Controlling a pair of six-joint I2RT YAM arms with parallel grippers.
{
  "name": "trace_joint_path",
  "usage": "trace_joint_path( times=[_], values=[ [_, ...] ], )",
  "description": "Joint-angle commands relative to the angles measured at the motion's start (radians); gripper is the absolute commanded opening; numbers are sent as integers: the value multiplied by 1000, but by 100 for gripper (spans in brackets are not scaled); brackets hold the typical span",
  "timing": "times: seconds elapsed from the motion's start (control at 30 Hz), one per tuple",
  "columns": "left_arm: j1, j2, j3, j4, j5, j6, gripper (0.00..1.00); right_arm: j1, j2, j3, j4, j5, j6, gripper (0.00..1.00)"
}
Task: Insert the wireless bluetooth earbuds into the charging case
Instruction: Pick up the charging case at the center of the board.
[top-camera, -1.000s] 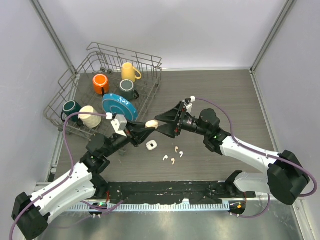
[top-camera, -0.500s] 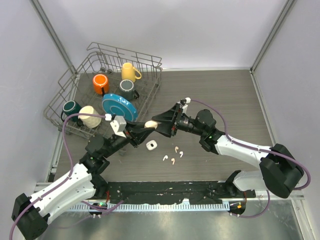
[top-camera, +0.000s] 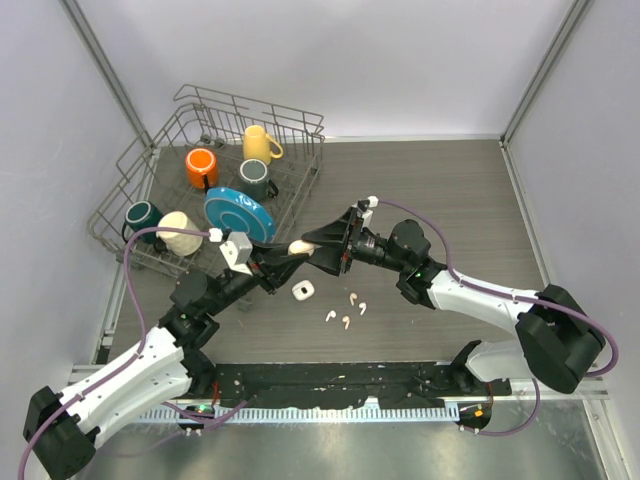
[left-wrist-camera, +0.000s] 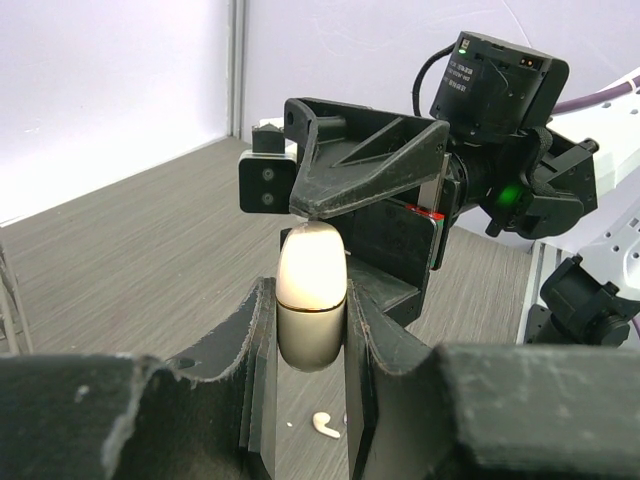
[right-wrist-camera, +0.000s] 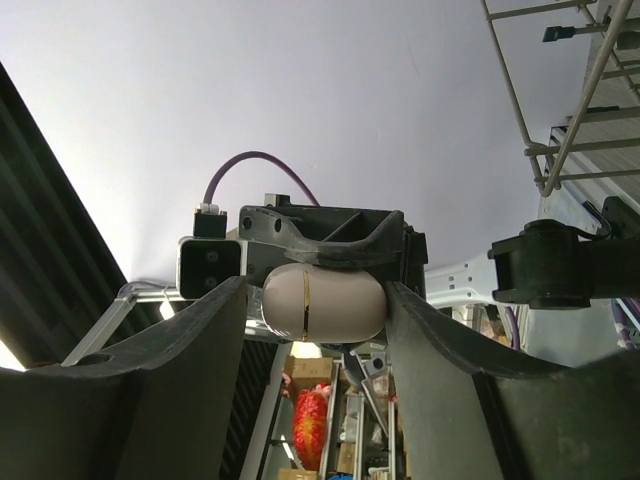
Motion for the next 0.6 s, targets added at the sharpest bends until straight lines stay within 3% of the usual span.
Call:
trace_joint_path(
  times=[0.0,0.1,0.17,0.3,0.37,0.43,0.5,0.57],
  values=[
    [-4,-1,5,42,-21,18,0,10,6,32,75,-19,19,62],
    [-4,4,8,39,-18,16,0,13,9,34,75,-20,21,62],
    [-4,4,8,38,-16,15,0,16,9,34,76,-19,21,57],
    [-4,4,13,27,-15,13,0,16,11,26,83,-16,21,33],
    [-4,1,13,22,-12,7,0,18,9,20,89,-13,19,31],
    [-4,-1,13,15,-9,-1,6,18,6,18,96,-11,18,26],
    [-4,-7,13,10,-18,-28,23,18,6,14,103,-6,18,20],
    [-4,-12,4,16,-20,-42,28,18,1,-2,116,4,22,15]
  ],
)
